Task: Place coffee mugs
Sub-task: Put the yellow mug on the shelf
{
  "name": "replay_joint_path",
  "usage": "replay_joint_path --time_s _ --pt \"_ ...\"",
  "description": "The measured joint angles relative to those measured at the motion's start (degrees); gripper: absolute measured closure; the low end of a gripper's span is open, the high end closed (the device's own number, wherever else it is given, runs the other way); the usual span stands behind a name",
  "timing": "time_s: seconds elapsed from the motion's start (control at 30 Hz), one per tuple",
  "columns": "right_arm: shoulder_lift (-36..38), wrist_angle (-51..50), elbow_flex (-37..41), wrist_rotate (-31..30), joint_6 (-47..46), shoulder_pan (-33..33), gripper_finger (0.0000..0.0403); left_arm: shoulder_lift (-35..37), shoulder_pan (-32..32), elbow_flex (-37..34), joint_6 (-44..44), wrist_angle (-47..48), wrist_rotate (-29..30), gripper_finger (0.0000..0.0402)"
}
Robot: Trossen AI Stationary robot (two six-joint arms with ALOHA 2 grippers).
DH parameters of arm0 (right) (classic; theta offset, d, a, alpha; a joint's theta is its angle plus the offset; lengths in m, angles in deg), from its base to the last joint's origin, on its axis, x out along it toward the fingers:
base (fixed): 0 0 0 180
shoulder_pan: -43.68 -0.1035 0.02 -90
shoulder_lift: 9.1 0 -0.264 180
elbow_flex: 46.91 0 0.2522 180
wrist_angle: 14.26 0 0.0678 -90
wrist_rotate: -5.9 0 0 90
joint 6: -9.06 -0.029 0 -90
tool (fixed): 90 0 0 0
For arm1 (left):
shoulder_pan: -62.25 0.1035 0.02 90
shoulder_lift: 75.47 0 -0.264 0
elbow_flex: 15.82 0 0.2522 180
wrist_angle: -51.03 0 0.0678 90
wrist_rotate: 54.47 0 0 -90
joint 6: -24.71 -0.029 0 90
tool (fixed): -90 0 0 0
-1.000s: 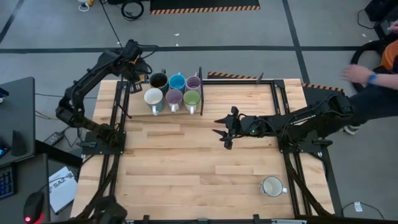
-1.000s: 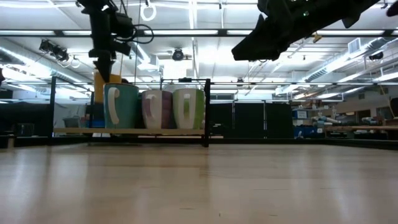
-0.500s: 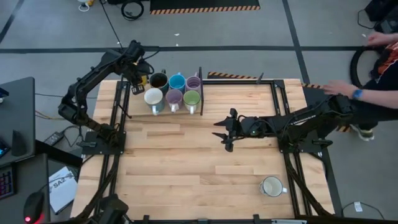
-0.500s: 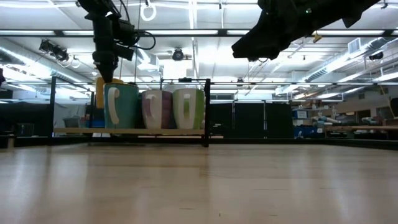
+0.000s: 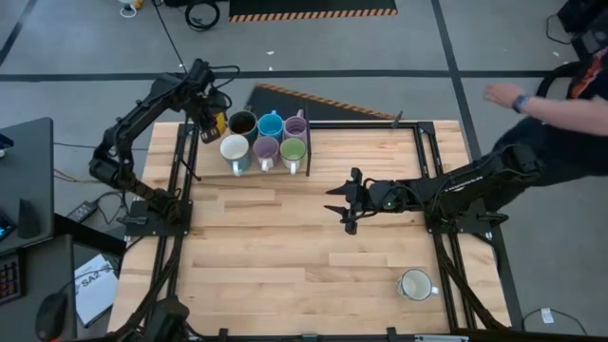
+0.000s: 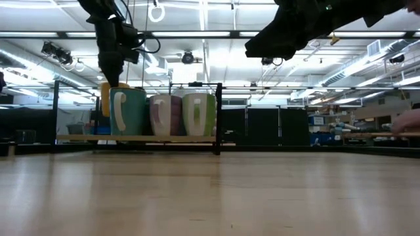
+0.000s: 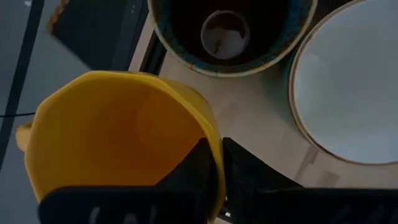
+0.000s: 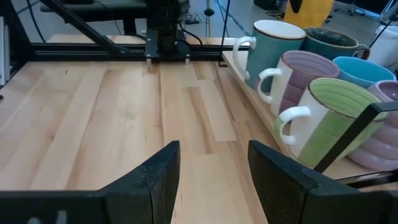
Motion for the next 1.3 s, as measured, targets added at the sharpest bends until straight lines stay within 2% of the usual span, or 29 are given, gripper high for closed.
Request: replay_joint_path --time_s 0.5,1.13,1.3 --pt "0.0 0.0 0.0 0.0 -0.1 -0.3 0.0208 -0.4 0.0 -8.3 -1.8 -6.0 2.2 0.0369" --pt "0.0 0.7 0.0 0.0 -0.1 -0.3 0.0208 -0.4 0.0 -11.0 -1.5 -9.5 2.7 0.0367" --pt "0.0 1.0 0.0 0.0 0.0 -0.3 0.0208 -0.4 0.0 -11.2 -1.6 -9.9 0.3 0.0366"
